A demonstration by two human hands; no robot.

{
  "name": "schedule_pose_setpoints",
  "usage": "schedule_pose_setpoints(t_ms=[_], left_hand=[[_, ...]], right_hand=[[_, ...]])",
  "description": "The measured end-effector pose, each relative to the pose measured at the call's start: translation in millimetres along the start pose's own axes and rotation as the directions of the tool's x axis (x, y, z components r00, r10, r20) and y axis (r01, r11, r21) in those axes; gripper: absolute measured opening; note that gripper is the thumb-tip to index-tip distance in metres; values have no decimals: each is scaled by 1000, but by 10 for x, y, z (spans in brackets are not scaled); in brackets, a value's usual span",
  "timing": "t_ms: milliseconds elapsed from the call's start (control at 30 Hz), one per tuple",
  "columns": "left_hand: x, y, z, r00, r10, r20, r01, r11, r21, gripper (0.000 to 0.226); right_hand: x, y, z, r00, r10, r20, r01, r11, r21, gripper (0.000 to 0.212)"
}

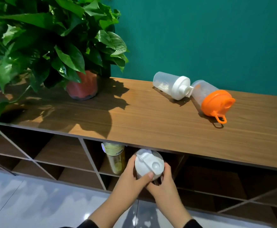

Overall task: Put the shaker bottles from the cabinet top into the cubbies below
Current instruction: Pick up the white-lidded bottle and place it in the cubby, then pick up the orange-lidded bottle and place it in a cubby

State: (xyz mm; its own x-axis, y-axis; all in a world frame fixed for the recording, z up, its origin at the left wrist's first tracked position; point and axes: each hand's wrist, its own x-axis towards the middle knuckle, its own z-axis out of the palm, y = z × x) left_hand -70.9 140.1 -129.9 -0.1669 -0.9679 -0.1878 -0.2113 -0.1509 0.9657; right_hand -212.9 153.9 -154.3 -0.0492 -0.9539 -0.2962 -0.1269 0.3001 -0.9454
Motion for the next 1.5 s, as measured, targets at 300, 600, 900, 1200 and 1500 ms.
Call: schedule_pose_setpoints(t_ms=[300,600,900,1200,1500], left_hand=[[475,-107,85,994,-91,-56,94,993,69,56],[588,-91,196,983,-119,-139,132,987,89,58],[519,-44,175,965,-180,-191,216,958,186,76],[-283,361,161,928,368,-62,-281,799,532,14],[967,1204,401,921,388,-39,-250,663,705,42]], right_hand=[[445,38,-1,987,155,-53,-160,980,-118,33],[552,67,-63,989,131,-65,-140,973,-182,72],[106,4,-259,993,106,44,-85,939,-332,57],[-604,-843,-1228,698,-608,-377,487,790,-373,9],[598,-1437,-1969,831,-217,-513,159,975,-154,98]])
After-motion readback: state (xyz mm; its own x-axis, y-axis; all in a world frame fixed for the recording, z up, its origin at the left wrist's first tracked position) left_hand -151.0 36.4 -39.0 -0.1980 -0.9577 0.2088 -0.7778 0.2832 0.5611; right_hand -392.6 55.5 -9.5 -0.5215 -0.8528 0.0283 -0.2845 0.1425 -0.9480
